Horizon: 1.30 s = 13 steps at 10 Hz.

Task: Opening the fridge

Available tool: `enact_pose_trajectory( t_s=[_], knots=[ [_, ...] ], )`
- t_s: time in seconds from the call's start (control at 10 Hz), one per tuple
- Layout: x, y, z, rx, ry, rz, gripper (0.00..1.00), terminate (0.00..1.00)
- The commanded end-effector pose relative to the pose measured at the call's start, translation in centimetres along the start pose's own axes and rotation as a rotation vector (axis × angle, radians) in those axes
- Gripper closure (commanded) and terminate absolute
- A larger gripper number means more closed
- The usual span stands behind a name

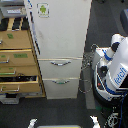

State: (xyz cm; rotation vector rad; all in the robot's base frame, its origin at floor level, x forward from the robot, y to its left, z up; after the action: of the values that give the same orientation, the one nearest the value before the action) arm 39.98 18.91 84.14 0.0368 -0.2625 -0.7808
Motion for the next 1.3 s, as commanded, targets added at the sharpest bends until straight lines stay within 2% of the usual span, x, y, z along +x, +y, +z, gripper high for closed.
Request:
enact_pose_trajectory(
  t_s=[0.1,0.5,1.0,1.2,1.3],
  knots=[
    [0.8,0.3,-0.5,-0.022,0.004,-0.009,0.00,0.00],
    [6.5,2.8,-0.4,-0.102,-0.002,-0.020,0.00,0.00],
    [14.1,7.7,0.1,-0.051,-0.060,-0.020,0.00,0.00],
    [18.6,11.8,0.4,0.004,-0.052,0.103,0.00,0.00],
    [19.6,12.9,0.7,0.006,-0.052,0.144,0.00,0.00]
  ],
)
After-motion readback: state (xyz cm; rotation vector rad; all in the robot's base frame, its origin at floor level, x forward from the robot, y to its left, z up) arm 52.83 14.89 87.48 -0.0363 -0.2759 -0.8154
